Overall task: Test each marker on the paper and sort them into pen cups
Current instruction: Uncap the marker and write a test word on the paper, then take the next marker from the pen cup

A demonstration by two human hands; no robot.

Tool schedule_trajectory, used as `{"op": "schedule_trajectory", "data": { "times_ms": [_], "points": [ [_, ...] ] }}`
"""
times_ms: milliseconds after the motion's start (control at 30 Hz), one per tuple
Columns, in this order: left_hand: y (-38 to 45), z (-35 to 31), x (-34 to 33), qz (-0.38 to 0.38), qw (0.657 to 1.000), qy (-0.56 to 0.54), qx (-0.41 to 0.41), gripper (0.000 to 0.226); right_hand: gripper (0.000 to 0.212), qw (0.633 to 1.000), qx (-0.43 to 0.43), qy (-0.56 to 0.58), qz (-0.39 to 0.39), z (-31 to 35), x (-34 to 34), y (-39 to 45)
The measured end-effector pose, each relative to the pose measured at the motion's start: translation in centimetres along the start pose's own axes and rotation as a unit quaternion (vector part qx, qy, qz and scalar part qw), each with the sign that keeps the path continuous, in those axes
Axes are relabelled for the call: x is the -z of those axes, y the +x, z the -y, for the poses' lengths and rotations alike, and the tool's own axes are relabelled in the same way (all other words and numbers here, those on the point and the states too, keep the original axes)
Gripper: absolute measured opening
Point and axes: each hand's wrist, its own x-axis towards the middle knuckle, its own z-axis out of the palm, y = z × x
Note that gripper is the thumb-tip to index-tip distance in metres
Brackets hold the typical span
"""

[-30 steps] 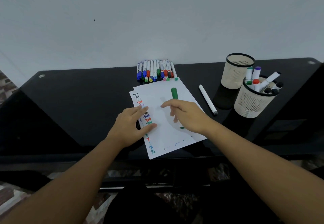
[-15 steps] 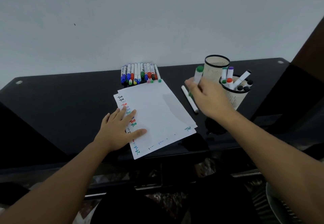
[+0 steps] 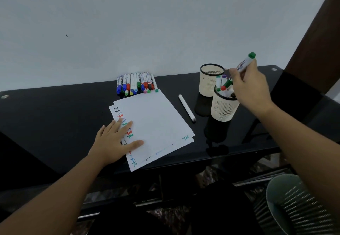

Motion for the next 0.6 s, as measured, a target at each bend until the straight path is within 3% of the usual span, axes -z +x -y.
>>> {"op": "schedule_trajectory", "data": {
  "times_ms": [300,433,600],
  "points": [
    [0.0,0.1,-0.1,-0.003,1.000,-0.007,-0.002,0.108,0.032,0.999,-0.032,-0.018,0.013,-1.1,0.3,0.8],
    [0.0,0.2,0.0,-0.004,1.000,-0.004,-0.001,0.109,0.029,0.994,-0.035,-0.076,0.074,-1.8,0.0,1.1],
    [0.1,0.1,-0.1,-0.005,1.000,-0.005,-0.002,0.110,0.025,0.996,-0.028,-0.049,0.076,-2.4,-0.3,0.4]
  ]
}}
